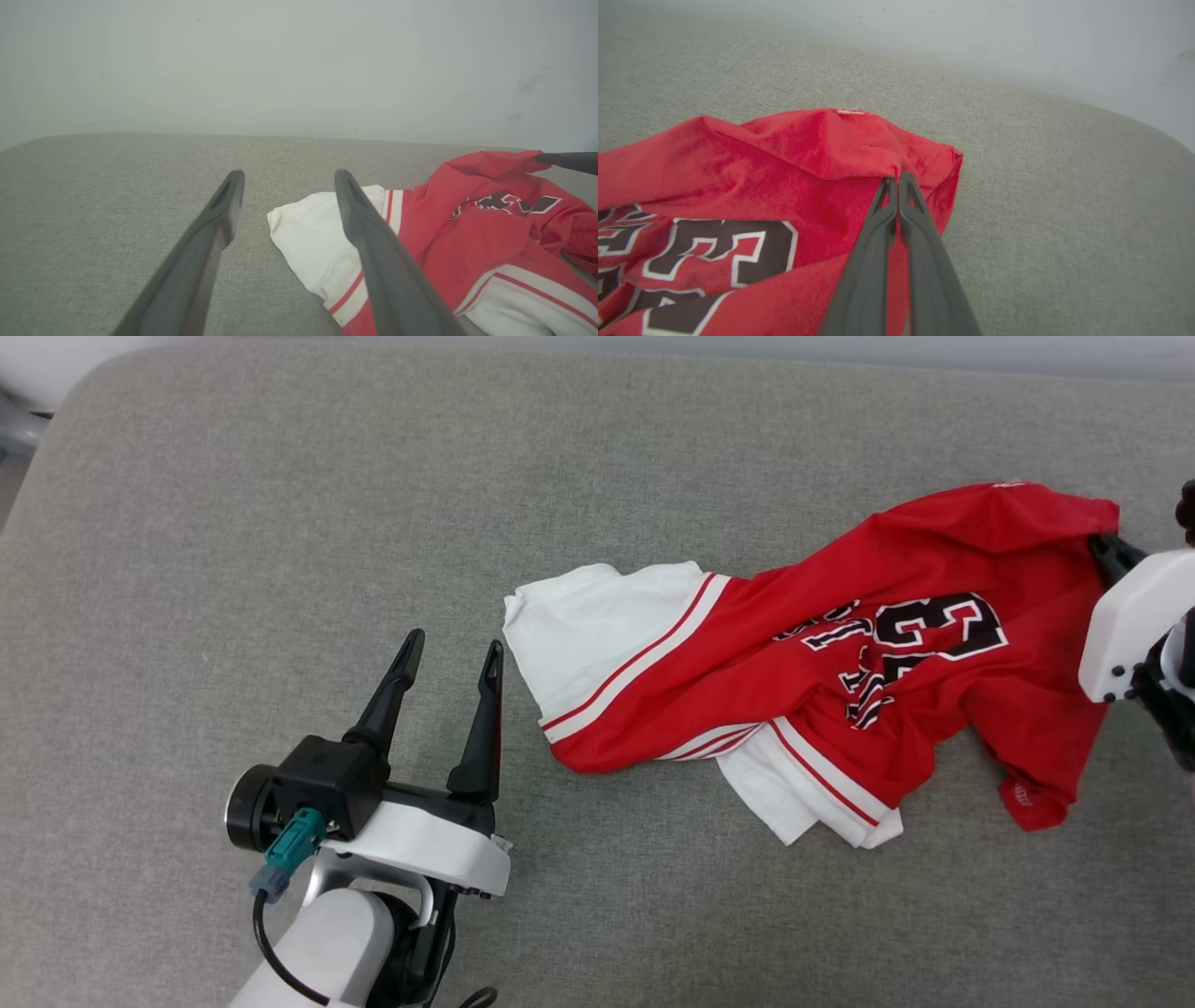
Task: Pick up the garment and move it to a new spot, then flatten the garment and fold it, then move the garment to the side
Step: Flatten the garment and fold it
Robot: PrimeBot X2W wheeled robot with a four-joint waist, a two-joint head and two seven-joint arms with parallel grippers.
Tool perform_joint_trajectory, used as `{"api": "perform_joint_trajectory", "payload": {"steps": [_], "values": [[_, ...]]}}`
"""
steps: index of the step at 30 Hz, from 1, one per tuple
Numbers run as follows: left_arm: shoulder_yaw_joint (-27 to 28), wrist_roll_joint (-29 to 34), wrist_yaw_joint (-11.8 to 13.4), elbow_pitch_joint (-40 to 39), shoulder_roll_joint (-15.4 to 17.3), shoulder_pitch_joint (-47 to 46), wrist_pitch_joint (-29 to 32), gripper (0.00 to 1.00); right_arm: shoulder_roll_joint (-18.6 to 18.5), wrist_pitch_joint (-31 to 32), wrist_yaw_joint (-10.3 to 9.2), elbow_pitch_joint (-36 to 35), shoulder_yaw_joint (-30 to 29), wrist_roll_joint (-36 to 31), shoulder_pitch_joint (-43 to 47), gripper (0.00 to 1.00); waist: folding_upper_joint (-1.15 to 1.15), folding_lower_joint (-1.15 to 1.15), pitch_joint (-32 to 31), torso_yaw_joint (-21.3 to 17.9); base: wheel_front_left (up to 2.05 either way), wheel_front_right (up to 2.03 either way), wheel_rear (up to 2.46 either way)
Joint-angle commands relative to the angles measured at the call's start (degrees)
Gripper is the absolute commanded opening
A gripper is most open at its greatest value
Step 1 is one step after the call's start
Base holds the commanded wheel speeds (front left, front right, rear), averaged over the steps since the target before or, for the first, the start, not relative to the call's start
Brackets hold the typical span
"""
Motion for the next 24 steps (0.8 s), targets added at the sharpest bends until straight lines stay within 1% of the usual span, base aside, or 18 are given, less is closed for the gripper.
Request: {"api": "perform_joint_trajectory", "payload": {"steps": [1, 4, 8, 11, 14, 17, 18, 19, 21, 24], "values": [[0.2, 0.3, -0.1, 0.3, -0.2, -0.4, -0.3, 1.0, 0.7, -2.3, -0.06, 1.3, -0.4, 0.7, 0.8, 1.0, 0.0, -0.01, -0.7, -0.5, 0.0, 0.0, 0.0], [0.4, 0.5, 0.0, 0.7, -0.3, 0.3, -0.3, 1.0, 1.8, -7.5, -0.06, 2.6, -1.0, 1.3, 2.4, 1.0, 0.0, -0.01, -2.1, -1.3, 0.0, 0.0, 0.0], [0.7, 0.4, 0.1, 1.1, -0.3, 1.4, -0.4, 1.0, 3.1, -14.5, -0.06, 1.9, -2.5, 1.1, 5.3, 1.0, 0.0, -0.01, -4.4, -2.3, 0.0, 0.0, 0.0], [0.9, 0.2, 0.4, 1.3, -0.2, 2.5, -0.4, 1.0, 4.2, -18.4, -0.05, 0.1, -3.3, 0.8, 8.9, 1.0, 0.0, -0.01, -6.5, -3.0, 0.0, 0.0, 0.0], [1.2, -0.2, 0.6, 1.5, 0.1, 3.8, -0.4, 1.0, 5.8, -20.8, -0.06, -3.3, -3.4, 0.6, 13.5, 1.0, 0.0, -0.01, -8.6, -3.6, 0.0, 0.0, 0.0], [1.5, -0.4, 1.1, 1.4, 0.4, 5.2, -0.4, 1.0, 7.9, -20.1, -0.05, -7.5, -2.4, 0.5, 19.1, 1.0, 0.0, -0.01, -10.2, -4.2, 0.0, 0.0, 0.0], [1.5, -0.4, 1.1, 1.4, 0.4, 5.2, -0.4, 1.0, 7.9, -20.1, -0.05, -7.5, -2.4, 0.5, 19.1, 1.0, 0.0, -0.01, -10.2, -4.2, 0.0, 0.0, 0.0], [1.5, -0.5, 1.3, 1.3, 0.4, 5.6, -0.4, 1.0, 8.7, -19.1, -0.05, -9.0, -1.9, 0.9, 20.9, 1.0, 0.0, -0.01, -10.7, -4.4, 0.0, 0.0, 0.0], [1.6, -0.7, 1.6, 1.1, 0.6, 6.4, -0.3, 1.0, 9.5, -16.7, -0.06, -12.2, -0.5, 1.1, 24.4, 1.0, 0.0, -0.01, -11.3, -4.7, 0.0, 0.0, 0.0], [1.5, -0.9, 2.0, 0.7, 0.7, 6.9, 0.0, 1.0, 10.0, -10.6, -0.05, -16.5, 3.0, 3.3, 28.8, 1.0, 0.0, -0.01, -11.5, -5.0, 0.0, 0.0, 0.0]]}}
